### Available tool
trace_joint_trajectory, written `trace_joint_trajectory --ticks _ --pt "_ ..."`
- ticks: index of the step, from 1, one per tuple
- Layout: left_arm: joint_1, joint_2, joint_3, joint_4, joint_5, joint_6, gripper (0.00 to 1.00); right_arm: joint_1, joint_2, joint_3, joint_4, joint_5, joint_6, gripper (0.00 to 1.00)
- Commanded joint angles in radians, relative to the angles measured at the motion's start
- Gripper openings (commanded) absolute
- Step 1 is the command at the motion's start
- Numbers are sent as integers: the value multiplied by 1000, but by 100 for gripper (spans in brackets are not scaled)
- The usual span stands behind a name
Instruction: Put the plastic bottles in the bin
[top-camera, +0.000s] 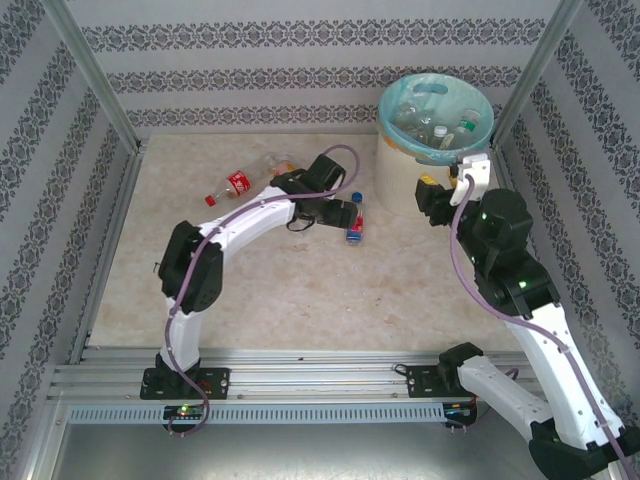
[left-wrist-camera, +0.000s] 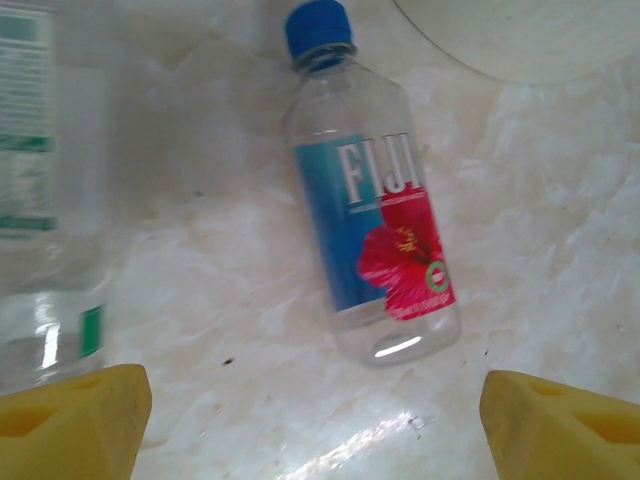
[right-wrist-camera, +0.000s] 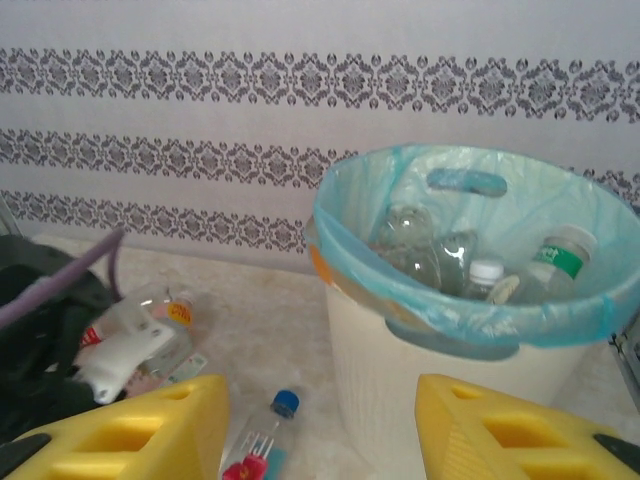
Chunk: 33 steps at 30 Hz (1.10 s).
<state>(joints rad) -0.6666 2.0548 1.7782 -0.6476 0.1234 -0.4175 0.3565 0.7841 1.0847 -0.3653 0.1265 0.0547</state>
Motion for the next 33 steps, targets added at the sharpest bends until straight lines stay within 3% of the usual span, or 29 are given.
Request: trace_joint_trajectory --ticks 1,10,19,30,33 --pt "-28 66 86 -64 -12 -5 86 11 -64 -29 -29 39 9 53" --pt "-53 216 200 -76 -69 21 86 10 -81 -5 -27 74 -49 54" --pt "-53 296 251 -125 -24 81 82 11 -86 -19 -31 78 13 54" --pt "-51 303 229 -131 -8 133 63 16 -91 -8 -37 73 74 54" --pt "-52 296 224 -124 -7 138 62 17 -86 -5 -39 74 82 54"
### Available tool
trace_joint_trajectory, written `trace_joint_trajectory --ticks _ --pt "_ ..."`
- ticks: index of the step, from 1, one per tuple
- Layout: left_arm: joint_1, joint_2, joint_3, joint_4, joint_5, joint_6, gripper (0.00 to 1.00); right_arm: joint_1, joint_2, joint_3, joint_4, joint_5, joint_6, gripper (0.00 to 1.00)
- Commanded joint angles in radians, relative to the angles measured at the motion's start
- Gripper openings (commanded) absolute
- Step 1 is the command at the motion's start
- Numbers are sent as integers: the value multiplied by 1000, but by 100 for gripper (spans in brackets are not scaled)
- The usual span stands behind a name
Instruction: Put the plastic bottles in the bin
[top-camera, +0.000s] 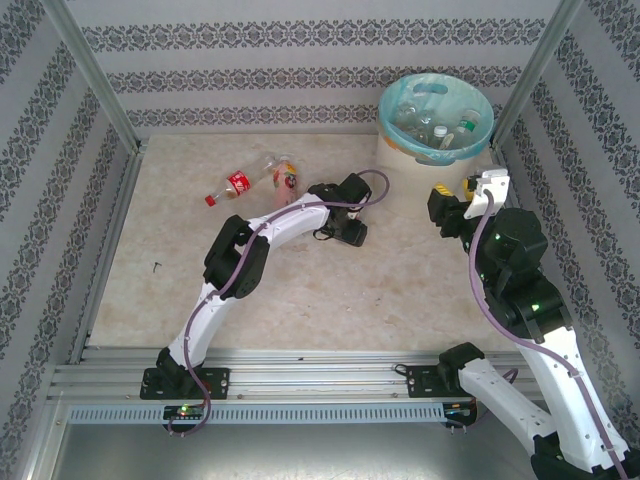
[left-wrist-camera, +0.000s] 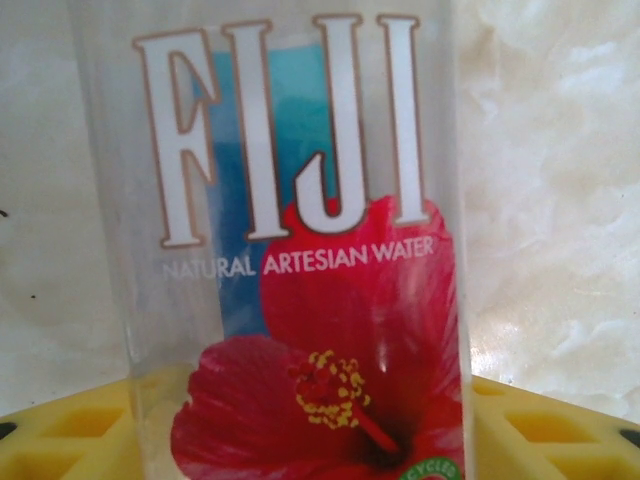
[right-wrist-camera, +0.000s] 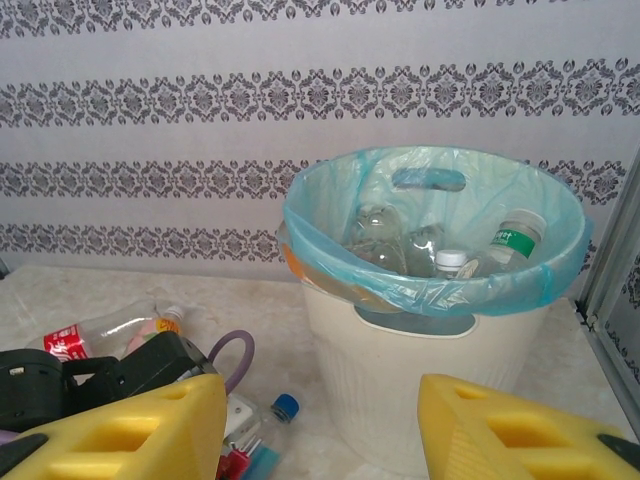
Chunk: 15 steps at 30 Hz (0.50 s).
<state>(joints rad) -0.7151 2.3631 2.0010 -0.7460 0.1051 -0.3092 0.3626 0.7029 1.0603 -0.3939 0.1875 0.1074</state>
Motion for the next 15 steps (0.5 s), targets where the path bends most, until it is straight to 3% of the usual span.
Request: trace_joint_trajectory --ticks 1,8,15 --pt "-3 -17 0 -24 11 30 62 12 -1 22 -10 11 32 54" --pt "-3 -155 -128 65 -12 25 61 20 15 45 -6 -10 39 54" --pt "-4 -465 -463 284 -33 -5 59 34 72 56 53 -75 70 53"
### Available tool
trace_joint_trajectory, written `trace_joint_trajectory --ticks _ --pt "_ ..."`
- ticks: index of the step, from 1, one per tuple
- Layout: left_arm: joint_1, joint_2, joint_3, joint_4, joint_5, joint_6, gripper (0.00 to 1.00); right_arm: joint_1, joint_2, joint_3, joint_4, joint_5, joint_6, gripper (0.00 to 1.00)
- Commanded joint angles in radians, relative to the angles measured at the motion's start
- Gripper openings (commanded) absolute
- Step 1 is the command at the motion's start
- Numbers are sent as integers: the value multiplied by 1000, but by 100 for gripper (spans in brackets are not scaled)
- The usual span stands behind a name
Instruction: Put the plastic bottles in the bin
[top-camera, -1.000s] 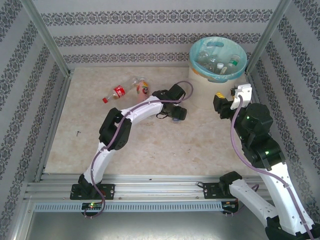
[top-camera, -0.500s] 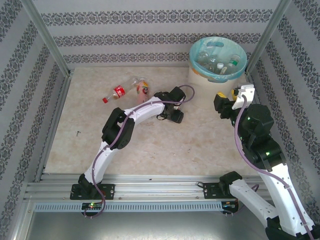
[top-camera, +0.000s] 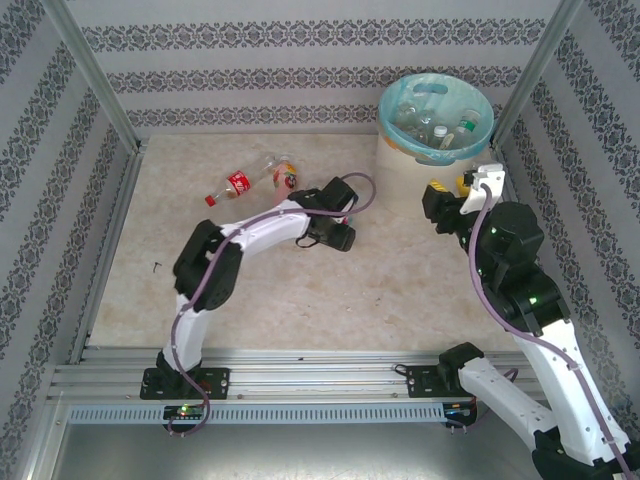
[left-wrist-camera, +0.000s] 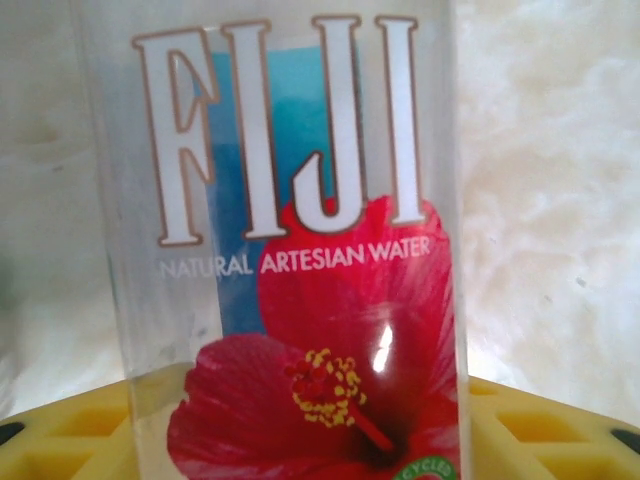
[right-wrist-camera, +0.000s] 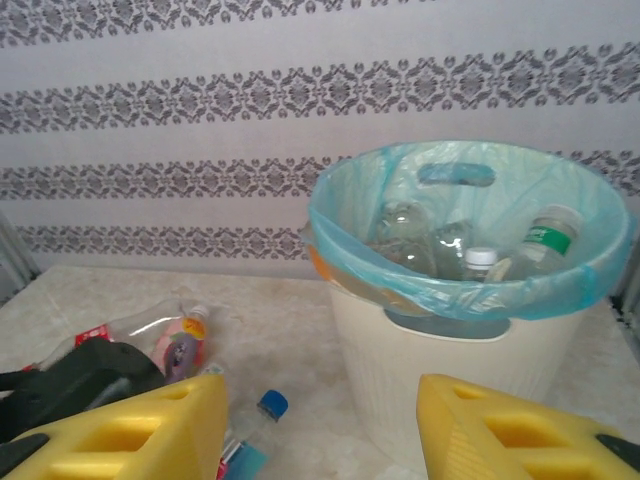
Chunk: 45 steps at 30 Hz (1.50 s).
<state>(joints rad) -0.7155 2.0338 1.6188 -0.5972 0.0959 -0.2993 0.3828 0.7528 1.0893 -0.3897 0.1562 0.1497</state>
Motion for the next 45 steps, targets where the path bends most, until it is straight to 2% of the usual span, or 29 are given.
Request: trace_joint_trajectory --ticks 1,5,7,16,20,26,34,41,43,45 --pt "-3 -197 -148 190 -25 -3 59 19 34 30 63 -58 31 53" --pt "-3 -445 -429 449 -5 73 59 49 84 26 141 -157 33 53" --pt "-3 -549 -531 523 13 109 59 70 117 26 196 -247 27 53" --pt "-2 -826 -704 629 201 303 57 141 301 80 394 -595 83 55" --pt "-2 -924 -760 678 227 353 55 148 378 152 449 -733 130 54" --pt "-4 -1058 -841 783 187 338 54 153 446 223 487 -837 172 52" --pt "-2 -1133 -866 804 274 368 53 240 515 313 430 -954 81 49" --pt "-2 -1186 -918 870 314 340 53 257 530 326 416 -974 67 40" --pt "-2 -1198 -929 883 312 334 53 258 528 330 411 -966 61 41" --pt "-2 -1214 -937 890 296 330 52 257 520 324 404 -947 49 46"
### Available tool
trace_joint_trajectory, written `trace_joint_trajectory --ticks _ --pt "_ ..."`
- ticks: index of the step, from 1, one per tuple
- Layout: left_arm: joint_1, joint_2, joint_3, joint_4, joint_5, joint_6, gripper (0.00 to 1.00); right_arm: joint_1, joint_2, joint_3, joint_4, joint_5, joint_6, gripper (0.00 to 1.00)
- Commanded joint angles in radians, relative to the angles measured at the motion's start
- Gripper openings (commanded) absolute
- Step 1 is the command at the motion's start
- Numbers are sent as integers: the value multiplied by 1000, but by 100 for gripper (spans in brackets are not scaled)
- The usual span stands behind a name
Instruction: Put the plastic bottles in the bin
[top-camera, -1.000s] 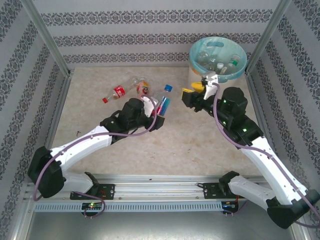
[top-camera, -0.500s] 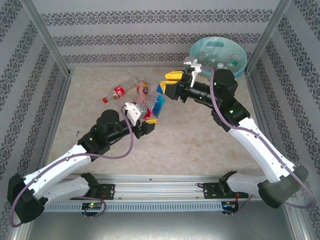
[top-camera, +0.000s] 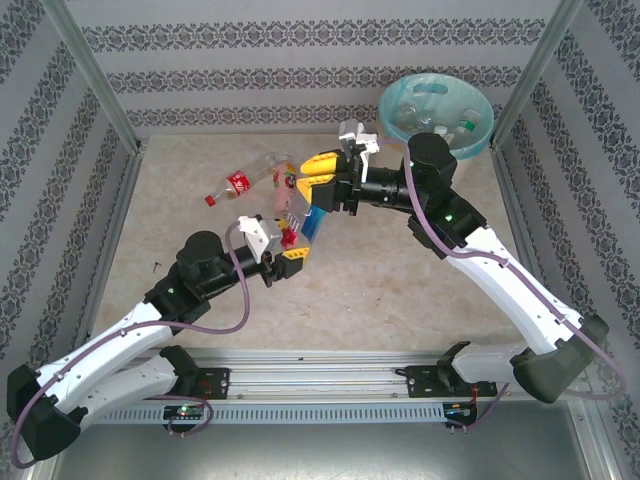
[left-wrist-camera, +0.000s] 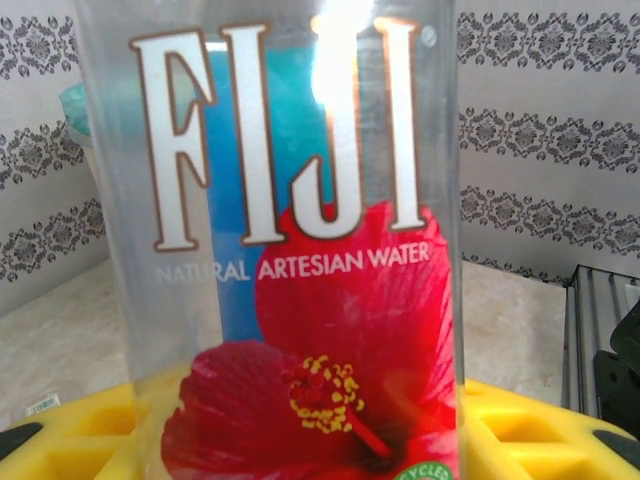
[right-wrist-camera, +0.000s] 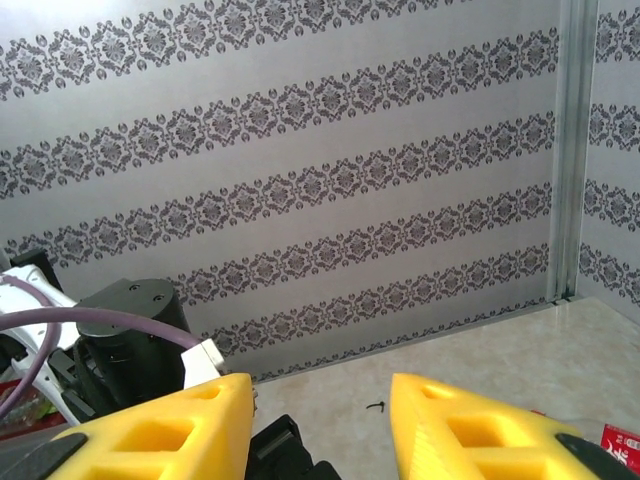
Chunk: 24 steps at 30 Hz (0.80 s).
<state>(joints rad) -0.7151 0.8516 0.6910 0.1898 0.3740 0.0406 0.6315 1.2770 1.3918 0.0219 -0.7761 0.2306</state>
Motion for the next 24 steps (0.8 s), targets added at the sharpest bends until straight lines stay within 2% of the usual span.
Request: trace_joint_trajectory --ticks 1,7,16,17,19,20,24 --pt "-3 -38 -13 106 11 -9 52 9 -9 17 -8 -3 -36 47" --pt "-3 -67 -26 107 -2 -4 52 13 -22 3 -10 -12 -47 45" --pt "-3 -81 -30 106 3 -14 52 38 -24 7 -10 -68 -53 29" --pt "-3 -83 -32 109 3 -16 52 38 -25 7 -10 -67 -52 30" --pt "-3 -88 -32 115 4 -16 52 40 -29 3 -10 -44 -53 45" --pt "-3 -90 -33 120 6 -16 52 40 -31 0 -11 -32 -54 49" --pt "-3 -92 -32 128 17 -12 52 43 -26 9 -32 -9 -58 49"
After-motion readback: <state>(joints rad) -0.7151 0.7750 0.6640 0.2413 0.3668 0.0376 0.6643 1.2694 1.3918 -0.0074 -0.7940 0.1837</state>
